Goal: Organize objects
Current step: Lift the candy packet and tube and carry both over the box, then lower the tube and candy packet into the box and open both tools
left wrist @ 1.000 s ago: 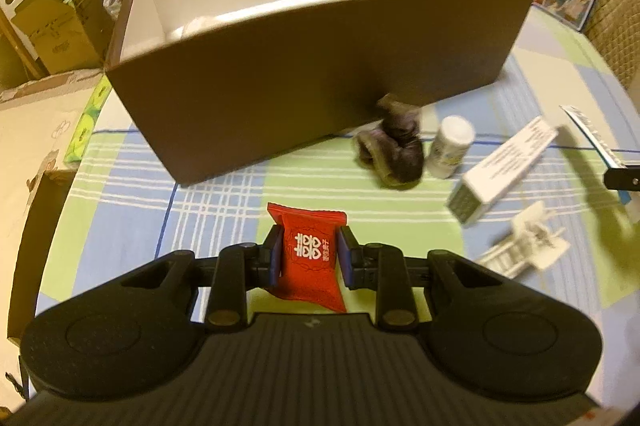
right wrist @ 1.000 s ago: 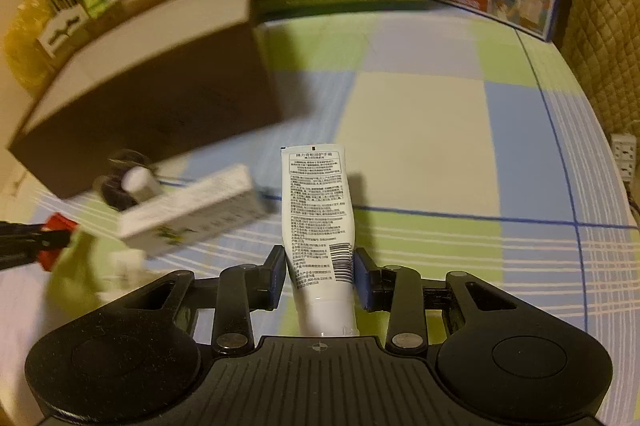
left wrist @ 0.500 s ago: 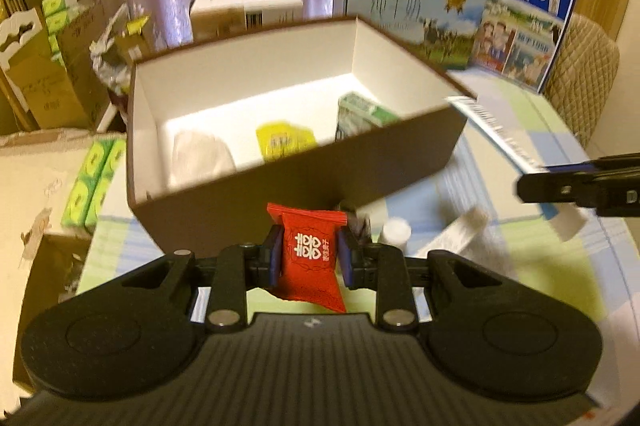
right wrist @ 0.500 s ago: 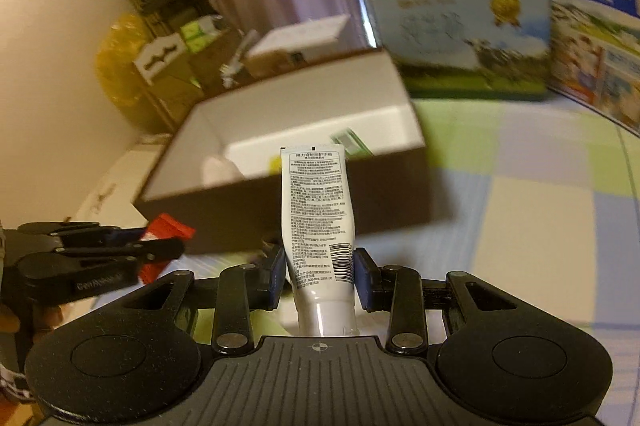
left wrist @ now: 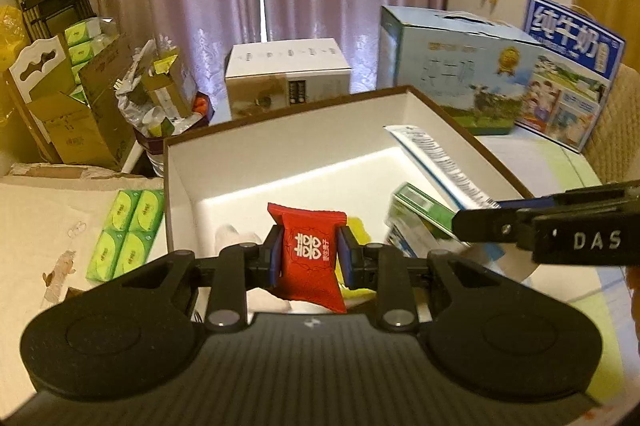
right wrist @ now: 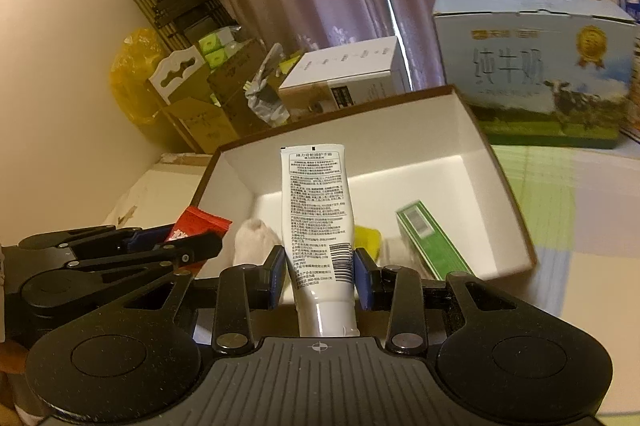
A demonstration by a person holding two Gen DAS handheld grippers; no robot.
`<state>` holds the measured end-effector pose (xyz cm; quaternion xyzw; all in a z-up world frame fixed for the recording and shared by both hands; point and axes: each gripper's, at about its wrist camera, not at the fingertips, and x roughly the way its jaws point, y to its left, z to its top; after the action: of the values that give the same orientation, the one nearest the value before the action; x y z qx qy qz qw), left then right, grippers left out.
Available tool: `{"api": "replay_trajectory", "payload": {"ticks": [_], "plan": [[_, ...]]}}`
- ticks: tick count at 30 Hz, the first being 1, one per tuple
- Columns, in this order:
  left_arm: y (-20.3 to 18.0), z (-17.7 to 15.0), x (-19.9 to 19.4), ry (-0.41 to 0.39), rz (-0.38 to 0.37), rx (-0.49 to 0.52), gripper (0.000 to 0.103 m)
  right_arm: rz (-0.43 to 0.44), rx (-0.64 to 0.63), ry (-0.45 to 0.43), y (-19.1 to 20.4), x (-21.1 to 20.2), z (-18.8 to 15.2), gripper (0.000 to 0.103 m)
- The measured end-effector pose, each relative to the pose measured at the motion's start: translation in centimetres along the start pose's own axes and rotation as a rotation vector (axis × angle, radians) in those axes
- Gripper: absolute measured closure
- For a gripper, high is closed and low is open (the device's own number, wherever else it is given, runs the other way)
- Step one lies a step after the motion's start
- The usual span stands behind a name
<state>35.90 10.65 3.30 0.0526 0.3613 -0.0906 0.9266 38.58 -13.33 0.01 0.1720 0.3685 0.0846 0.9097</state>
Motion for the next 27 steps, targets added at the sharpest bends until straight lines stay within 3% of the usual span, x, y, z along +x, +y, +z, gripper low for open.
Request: {"api": "replay_trajectory", "payload": {"ticks": [14,27], "plan": [[3.0,3.2,8.1,0.111,-0.002,-0.039,0.079,-0.061,0.091,0.093,-1.8,8.7,3.5,0.070],[3.5,3.6,12.6,0.184,0.012,-0.045,0.079,-0.120,0.154,0.142,-4.0,12.6,4.4,0.070]]}}
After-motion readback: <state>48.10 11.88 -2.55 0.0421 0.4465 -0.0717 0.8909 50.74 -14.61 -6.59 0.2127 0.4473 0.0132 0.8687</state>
